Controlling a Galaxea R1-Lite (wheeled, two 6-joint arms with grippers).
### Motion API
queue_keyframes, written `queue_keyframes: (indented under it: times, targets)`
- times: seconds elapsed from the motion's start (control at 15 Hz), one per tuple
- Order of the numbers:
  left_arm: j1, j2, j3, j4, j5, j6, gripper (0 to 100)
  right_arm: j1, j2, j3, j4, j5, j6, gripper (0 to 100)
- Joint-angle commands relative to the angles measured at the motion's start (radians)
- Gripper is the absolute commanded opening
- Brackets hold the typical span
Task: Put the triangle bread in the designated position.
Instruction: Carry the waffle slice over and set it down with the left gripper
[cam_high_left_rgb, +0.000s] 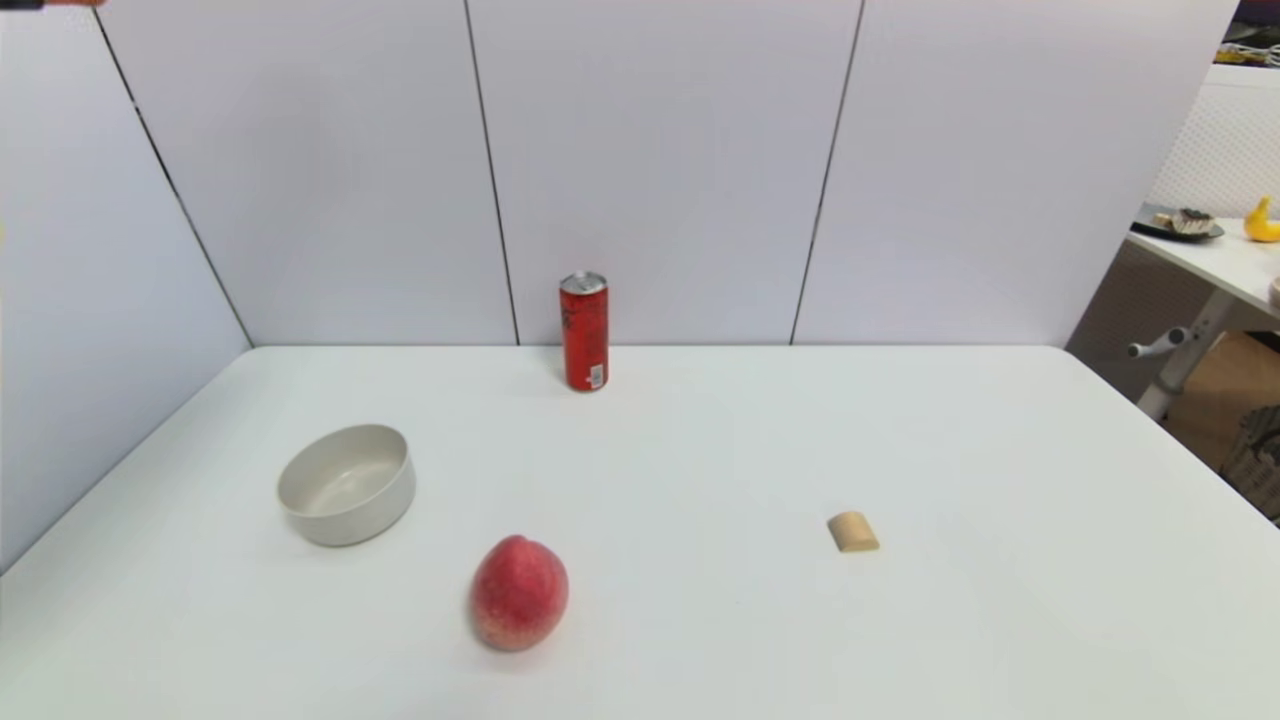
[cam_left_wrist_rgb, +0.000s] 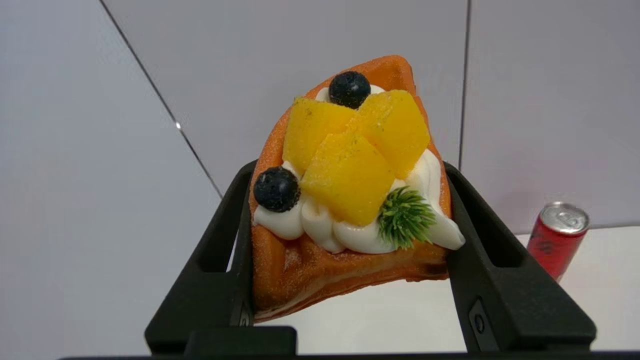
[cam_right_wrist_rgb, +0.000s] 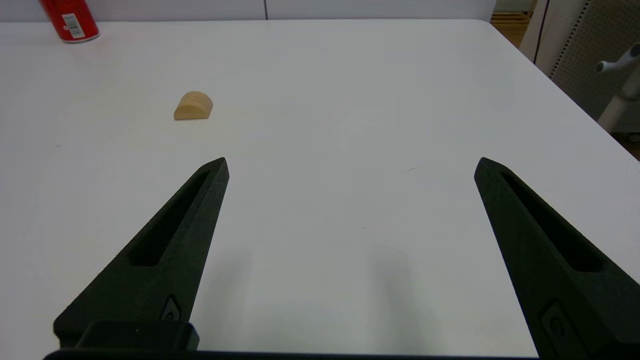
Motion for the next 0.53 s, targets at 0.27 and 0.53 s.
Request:
queue_keyframes:
  times: [0.27,0.53]
  targets:
    - [0.158,-0.046,0.426,-0.185,-0.275,-0.011,0,0.001,0.001,0.002,0.001,0.0,0.002,100]
    - [0.158,0.035,0.615,-0.366,-0.387,-0.008,0,0.0,0.001,0.002,0.0,0.0,0.002,100]
